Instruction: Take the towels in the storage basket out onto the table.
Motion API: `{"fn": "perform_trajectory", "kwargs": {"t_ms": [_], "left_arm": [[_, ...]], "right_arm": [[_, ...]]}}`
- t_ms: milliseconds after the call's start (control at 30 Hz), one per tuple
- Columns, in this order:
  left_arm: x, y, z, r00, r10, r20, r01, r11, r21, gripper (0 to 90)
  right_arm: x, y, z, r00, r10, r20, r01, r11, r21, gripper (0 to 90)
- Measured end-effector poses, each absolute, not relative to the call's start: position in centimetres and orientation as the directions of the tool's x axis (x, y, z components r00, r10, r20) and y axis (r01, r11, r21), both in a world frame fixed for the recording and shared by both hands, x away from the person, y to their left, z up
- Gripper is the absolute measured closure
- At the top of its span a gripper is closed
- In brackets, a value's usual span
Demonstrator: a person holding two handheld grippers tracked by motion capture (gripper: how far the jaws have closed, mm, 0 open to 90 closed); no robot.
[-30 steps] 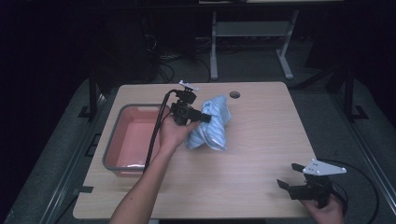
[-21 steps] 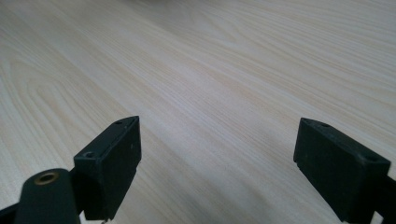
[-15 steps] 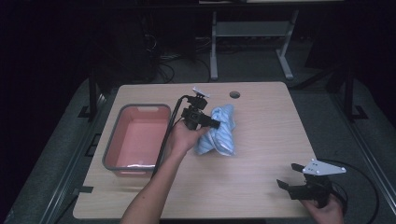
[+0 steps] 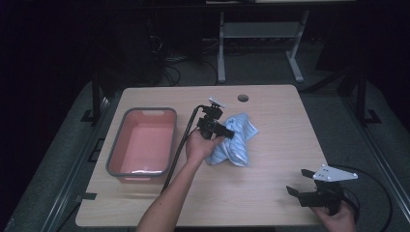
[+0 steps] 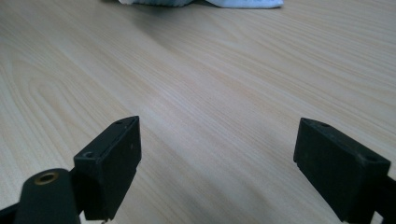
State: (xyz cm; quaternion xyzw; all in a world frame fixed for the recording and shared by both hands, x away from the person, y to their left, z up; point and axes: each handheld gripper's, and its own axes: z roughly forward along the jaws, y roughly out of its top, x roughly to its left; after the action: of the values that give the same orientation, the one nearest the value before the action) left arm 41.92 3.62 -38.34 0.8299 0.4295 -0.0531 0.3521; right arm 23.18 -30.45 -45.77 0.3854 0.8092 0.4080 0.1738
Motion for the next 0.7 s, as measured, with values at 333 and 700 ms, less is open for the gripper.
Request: {"fn": "perform_trajectory", "kwargs": {"t_ms": [333, 700], "left_arm": [[42.0, 2.3, -39.8, 0.631, 0.676, -0.382, 0.749, -0.402, 0.527, 69.6], [41.9, 1.4, -41.2, 0.63, 0.679, -0.377, 0.751, -0.41, 0.518, 67.9]], "right_arm": [[23.2, -30.5, -45.8, -0.643, 0.765, 0.035, 0.482, 0.369, 0.794, 14.4], [23.2, -30.3, -45.8, -0.645, 0.764, 0.03, 0.48, 0.375, 0.793, 14.5]]}}
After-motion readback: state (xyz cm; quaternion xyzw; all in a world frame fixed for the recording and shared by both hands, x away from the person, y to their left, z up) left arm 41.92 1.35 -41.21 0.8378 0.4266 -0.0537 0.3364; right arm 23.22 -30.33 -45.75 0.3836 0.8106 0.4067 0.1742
